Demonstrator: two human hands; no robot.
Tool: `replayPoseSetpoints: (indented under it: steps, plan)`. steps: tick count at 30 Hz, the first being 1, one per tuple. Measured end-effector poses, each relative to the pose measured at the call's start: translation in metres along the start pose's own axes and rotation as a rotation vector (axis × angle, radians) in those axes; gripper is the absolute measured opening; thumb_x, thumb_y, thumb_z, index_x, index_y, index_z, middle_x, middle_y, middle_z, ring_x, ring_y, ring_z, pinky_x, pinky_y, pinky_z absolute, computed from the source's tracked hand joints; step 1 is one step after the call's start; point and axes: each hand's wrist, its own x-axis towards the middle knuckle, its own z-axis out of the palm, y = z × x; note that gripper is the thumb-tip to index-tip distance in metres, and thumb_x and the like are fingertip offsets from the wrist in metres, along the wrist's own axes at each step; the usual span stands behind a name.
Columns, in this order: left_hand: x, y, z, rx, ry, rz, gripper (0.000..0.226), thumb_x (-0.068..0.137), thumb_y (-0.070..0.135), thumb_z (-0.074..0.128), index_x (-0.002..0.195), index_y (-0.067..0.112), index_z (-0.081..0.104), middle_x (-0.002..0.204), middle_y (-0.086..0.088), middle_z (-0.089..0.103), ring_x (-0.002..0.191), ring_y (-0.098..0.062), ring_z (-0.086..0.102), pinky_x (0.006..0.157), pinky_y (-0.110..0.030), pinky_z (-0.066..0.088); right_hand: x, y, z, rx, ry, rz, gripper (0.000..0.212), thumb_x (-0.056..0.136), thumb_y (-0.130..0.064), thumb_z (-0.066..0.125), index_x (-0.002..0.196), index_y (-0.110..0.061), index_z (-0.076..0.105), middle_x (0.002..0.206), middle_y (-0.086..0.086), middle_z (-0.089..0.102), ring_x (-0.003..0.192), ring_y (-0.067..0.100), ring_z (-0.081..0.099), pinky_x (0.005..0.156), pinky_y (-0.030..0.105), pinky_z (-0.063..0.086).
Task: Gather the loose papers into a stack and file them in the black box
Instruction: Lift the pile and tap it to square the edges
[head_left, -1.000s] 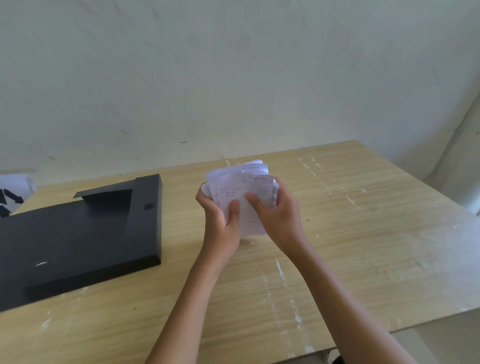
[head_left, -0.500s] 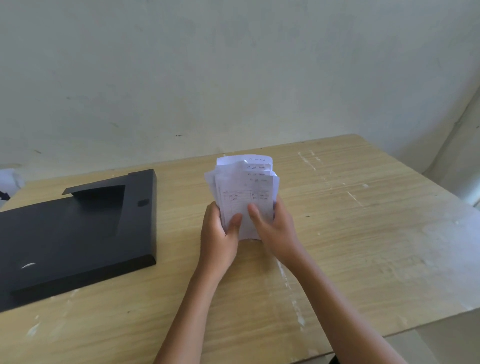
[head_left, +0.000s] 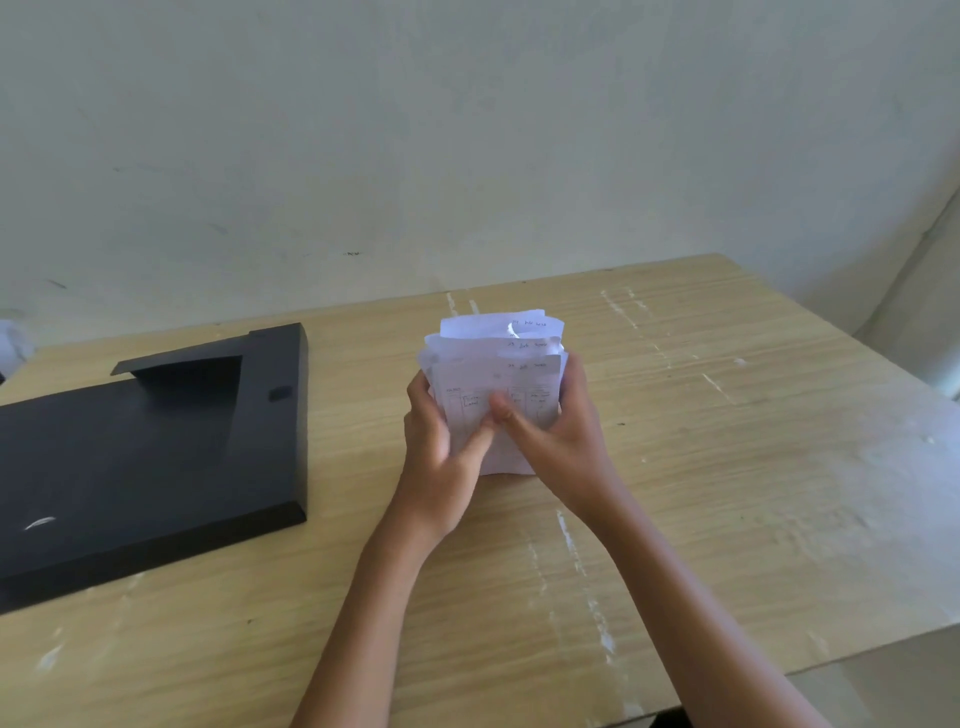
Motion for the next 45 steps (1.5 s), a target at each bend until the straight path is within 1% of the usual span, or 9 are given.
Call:
replayPoseSetpoints:
  steps: [4, 8, 13, 16, 19, 24, 31, 39, 45]
  plan:
    - [0.002, 0.007, -0.007, -0.123, 0.062, 0.003, 0.043, 0.095, 0.027, 0.052, 0.137, 0.026, 0.044, 0.127, 0.011, 0.06, 0.12, -0.009, 0.057, 0.094, -0.025, 0.049, -0.001, 0.002, 0.0, 0.027, -0.023, 0.027, 0.051, 0.081, -0.029, 0.081, 0.125, -0.029, 0.055, 0.109, -0.014, 0.07, 0.101, 0.006, 0.068, 0.083, 0.033, 0.059]
    - [0.003, 0.01, -0.005, -0.075, 0.046, -0.019, 0.042, 0.097, 0.038, 0.05, 0.136, 0.027, 0.04, 0.128, 0.005, 0.06, 0.117, -0.012, 0.06, 0.097, -0.034, 0.05, -0.002, 0.0, 0.005, -0.002, -0.012, -0.022, 0.051, 0.082, -0.028, 0.08, 0.126, -0.028, 0.053, 0.11, -0.017, 0.066, 0.103, 0.004, 0.066, 0.081, 0.024, 0.056]
    - [-0.002, 0.016, -0.016, 0.126, 0.07, 0.056, 0.061, 0.096, 0.048, 0.056, 0.143, 0.056, 0.018, 0.133, 0.013, 0.051, 0.129, -0.012, 0.049, 0.108, -0.039, 0.045, -0.003, 0.002, 0.003, 0.001, 0.0, -0.01, 0.049, 0.082, -0.022, 0.08, 0.123, -0.027, 0.054, 0.103, -0.022, 0.066, 0.096, 0.0, 0.066, 0.075, 0.019, 0.055]
    - [-0.003, 0.029, -0.027, 0.349, 0.112, 0.162, 0.059, 0.094, 0.051, 0.062, 0.144, 0.046, 0.031, 0.147, 0.011, 0.039, 0.14, -0.007, 0.036, 0.111, -0.025, 0.031, -0.003, 0.004, 0.001, -0.002, 0.007, -0.008, 0.045, 0.083, -0.019, 0.079, 0.118, -0.036, 0.056, 0.103, -0.019, 0.068, 0.096, 0.002, 0.067, 0.074, 0.02, 0.056]
    - [0.004, 0.049, -0.032, 0.641, 0.104, 0.269, 0.044, 0.092, 0.057, 0.059, 0.134, 0.042, 0.054, 0.149, 0.009, 0.034, 0.142, -0.011, 0.028, 0.102, -0.011, 0.021, -0.003, 0.004, 0.002, -0.003, -0.002, 0.002, 0.047, 0.083, -0.017, 0.078, 0.119, -0.037, 0.057, 0.103, -0.018, 0.069, 0.098, 0.002, 0.067, 0.075, 0.021, 0.056]
    - [0.02, 0.069, -0.031, 0.878, 0.086, 0.381, 0.033, 0.093, 0.061, 0.056, 0.115, 0.039, 0.067, 0.141, 0.005, 0.042, 0.136, -0.019, 0.032, 0.1, -0.023, 0.029, -0.003, 0.004, 0.0, -0.025, -0.012, 0.0, 0.049, 0.08, -0.017, 0.08, 0.115, -0.043, 0.056, 0.101, -0.019, 0.069, 0.095, 0.001, 0.067, 0.074, 0.02, 0.056]
    - [0.047, 0.086, -0.028, 0.896, -0.074, 0.3, 0.029, 0.091, 0.063, 0.056, 0.093, 0.039, 0.072, 0.13, 0.009, 0.041, 0.127, -0.018, 0.028, 0.098, -0.035, 0.039, -0.002, 0.0, -0.002, -0.059, -0.032, 0.001, 0.048, 0.079, -0.016, 0.081, 0.107, -0.046, 0.056, 0.093, -0.021, 0.069, 0.087, -0.007, 0.065, 0.069, 0.013, 0.052]
    - [0.053, 0.093, -0.024, 1.017, -0.197, 0.475, 0.026, 0.093, 0.051, 0.054, 0.099, 0.041, 0.077, 0.131, 0.007, 0.047, 0.121, -0.025, 0.034, 0.094, -0.047, 0.047, 0.0, -0.002, -0.003, -0.075, -0.082, 0.021, 0.048, 0.081, -0.022, 0.08, 0.119, -0.037, 0.055, 0.1, -0.016, 0.067, 0.088, -0.009, 0.063, 0.065, 0.01, 0.05]
    - [0.05, 0.095, -0.028, 0.929, -0.232, 0.429, 0.043, 0.098, 0.06, 0.041, 0.137, 0.051, 0.056, 0.144, 0.012, 0.043, 0.131, -0.017, 0.029, 0.104, -0.031, 0.039, 0.003, 0.004, -0.008, -0.064, -0.059, 0.014, 0.038, 0.081, -0.021, 0.081, 0.111, -0.034, 0.062, 0.098, -0.013, 0.072, 0.091, 0.0, 0.067, 0.074, 0.02, 0.055]
